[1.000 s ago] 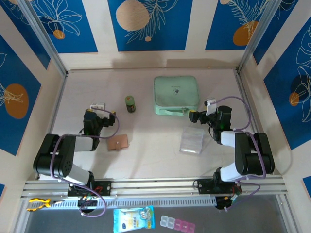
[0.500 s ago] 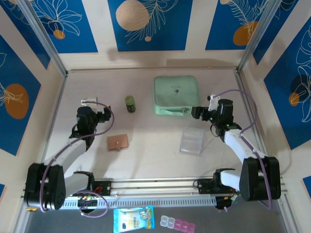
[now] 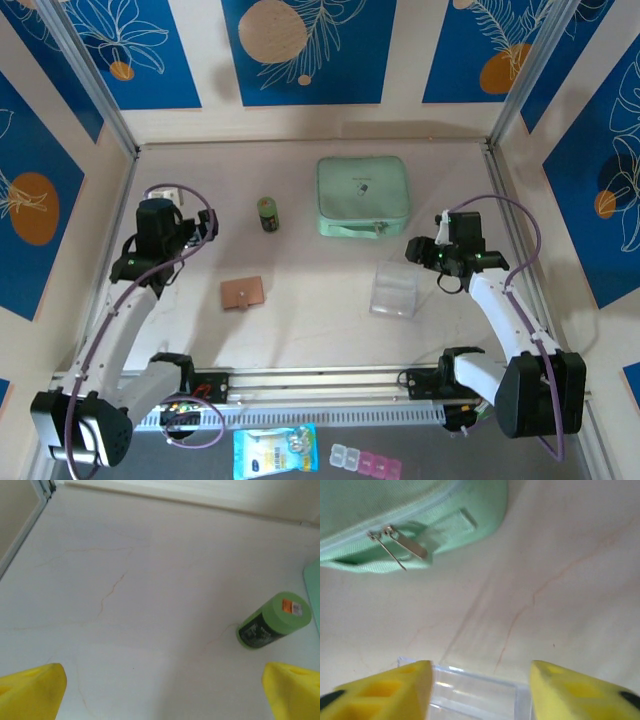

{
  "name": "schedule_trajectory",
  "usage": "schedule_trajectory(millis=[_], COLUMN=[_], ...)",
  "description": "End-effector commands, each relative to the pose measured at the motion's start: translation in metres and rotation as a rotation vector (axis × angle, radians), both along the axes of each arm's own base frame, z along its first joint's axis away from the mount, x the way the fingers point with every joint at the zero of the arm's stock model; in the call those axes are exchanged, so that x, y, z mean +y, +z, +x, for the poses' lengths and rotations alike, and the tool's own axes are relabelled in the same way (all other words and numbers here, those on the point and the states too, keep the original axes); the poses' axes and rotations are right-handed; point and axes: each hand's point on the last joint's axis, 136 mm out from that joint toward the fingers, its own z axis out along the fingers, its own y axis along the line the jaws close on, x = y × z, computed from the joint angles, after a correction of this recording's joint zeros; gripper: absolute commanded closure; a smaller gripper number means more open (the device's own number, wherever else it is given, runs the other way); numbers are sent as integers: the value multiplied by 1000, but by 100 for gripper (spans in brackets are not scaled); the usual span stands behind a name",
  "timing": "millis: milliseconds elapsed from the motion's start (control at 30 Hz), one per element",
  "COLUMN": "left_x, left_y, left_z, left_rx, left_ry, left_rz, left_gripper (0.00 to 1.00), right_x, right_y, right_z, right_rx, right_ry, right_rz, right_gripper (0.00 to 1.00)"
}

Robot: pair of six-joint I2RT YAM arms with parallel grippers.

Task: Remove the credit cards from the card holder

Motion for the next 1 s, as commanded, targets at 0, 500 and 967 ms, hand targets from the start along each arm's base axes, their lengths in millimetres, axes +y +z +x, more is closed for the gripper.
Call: schedule_trajectory(millis=[0, 500, 967], left_x=[-1, -3, -10], left_y=[-18, -35, -40], left_z=[-17, -9, -6], left_rx=[152, 150, 159], left_ry=[-57, -116, -144], left_rz=[55, 89, 58], left_gripper=[0, 0, 0], right_x=[1, -9, -9], right_y=[-13, -32, -34], right_z=[-20, -25, -18], right_rx=[101, 223, 240], right_ry=[-28, -84, -74], right_rz=[-10, -84, -109], right_gripper=[56, 72, 78])
